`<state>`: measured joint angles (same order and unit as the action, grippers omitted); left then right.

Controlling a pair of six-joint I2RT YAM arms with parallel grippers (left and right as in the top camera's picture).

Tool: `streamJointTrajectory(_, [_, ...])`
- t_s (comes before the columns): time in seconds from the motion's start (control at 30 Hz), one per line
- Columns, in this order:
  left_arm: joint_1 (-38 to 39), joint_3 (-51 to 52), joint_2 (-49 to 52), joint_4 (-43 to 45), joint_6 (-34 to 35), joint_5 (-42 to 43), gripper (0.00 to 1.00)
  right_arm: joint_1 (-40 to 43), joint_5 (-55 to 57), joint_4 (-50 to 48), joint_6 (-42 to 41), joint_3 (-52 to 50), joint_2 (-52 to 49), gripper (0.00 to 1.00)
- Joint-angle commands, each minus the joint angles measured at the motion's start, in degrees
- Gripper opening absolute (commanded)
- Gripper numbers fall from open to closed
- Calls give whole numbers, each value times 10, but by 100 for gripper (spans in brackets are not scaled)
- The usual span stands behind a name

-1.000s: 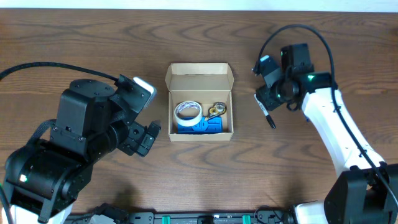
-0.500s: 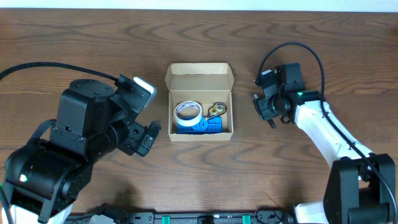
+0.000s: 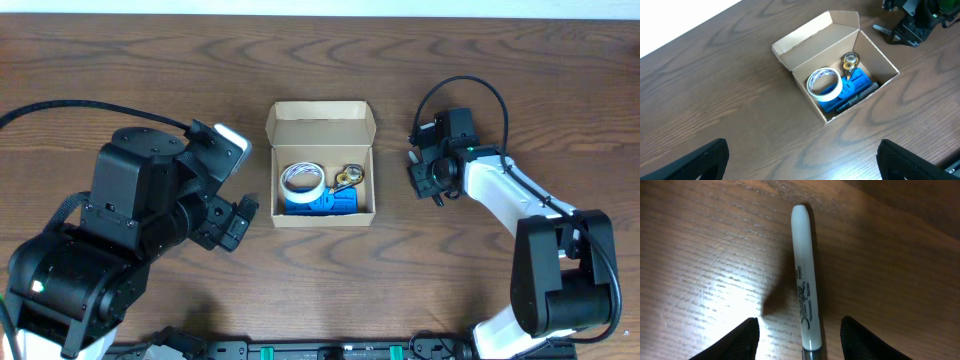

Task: Pack container
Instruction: 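Withdraw the right gripper and move it toward the remaining marker, then grasp the second black marker with the right gripper and lift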

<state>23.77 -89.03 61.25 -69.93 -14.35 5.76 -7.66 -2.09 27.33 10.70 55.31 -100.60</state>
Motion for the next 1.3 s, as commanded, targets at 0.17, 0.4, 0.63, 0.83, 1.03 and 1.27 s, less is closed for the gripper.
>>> streamJointTrajectory(0.17, [-2, -8, 0, 0, 6, -4, 95, 6, -14, -14, -8, -4, -27, 52])
streamJointTrajectory(0.4, [-2, -8, 0, 0, 6, -4, 95, 6, -14, -16, -9, -4, -37, 38])
streamJointTrajectory(0.63, [-2, -8, 0, 0, 6, -4, 95, 6, -14, -19, -22, -3, -37, 21])
streamJointTrajectory(0.83, [-2, -8, 0, 0, 6, -4, 95, 6, -14, -19, -23, -3, -37, 7])
streamJointTrajectory(1.03, [-2, -8, 0, 0, 6, -4, 95, 6, -14, -11, -49, 13, -34, 1])
streamJointTrajectory(1.27, [-2, -8, 0, 0, 6, -4, 95, 5, -26, 67, -51, 122, 3, 1])
